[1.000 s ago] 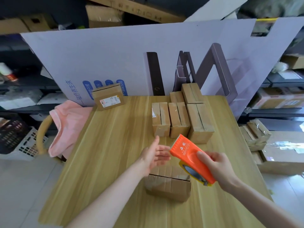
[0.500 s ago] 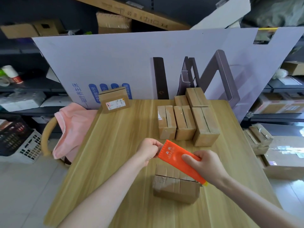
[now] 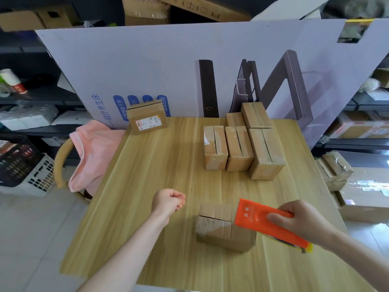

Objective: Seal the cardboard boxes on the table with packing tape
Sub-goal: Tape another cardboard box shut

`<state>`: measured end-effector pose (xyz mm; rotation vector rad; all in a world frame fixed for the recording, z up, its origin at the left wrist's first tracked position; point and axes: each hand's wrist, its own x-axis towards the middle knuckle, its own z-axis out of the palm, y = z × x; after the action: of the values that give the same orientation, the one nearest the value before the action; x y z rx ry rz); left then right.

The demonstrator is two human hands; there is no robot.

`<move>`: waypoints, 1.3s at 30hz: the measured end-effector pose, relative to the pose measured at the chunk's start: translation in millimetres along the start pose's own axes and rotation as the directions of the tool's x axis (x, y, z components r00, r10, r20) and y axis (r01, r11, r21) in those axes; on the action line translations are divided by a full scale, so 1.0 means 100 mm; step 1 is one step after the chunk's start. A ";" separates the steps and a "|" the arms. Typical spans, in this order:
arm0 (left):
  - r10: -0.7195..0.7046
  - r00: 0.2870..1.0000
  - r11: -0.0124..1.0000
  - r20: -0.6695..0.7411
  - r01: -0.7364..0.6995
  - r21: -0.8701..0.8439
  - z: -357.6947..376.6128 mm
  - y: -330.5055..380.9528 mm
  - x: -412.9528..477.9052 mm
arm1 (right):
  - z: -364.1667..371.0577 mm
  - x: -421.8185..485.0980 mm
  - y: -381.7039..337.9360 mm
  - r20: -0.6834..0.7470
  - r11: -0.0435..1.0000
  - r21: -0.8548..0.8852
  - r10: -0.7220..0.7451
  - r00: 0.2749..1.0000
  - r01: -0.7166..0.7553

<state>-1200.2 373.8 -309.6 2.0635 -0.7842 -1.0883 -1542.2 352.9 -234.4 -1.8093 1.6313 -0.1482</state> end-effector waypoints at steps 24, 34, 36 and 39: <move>-0.146 0.981 0.978 -0.130 0.163 0.131 0.85 -0.64 0.03 | 0.57 0.64 -0.03 0.012 0.793 -0.605 0.102 0.995 -0.074; -0.019 0.997 0.998 -0.078 0.024 0.058 0.94 -0.70 -0.19 | 0.60 0.58 0.00 0.009 0.813 -0.577 0.098 0.995 -0.074; -0.029 0.997 0.999 0.077 0.026 0.044 1.08 -0.65 -0.31 | 0.58 0.58 0.01 0.022 0.815 -0.574 0.104 0.994 -0.073; 0.178 0.984 0.933 -0.012 -0.165 0.320 1.11 -0.64 -0.30 | 0.59 0.57 0.05 0.023 0.820 -0.569 0.102 0.995 -0.070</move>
<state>-1297.0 403.4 -393.5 2.2210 -1.1599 -0.8643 -1504.3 324.3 -301.4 -2.1355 1.8431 0.4790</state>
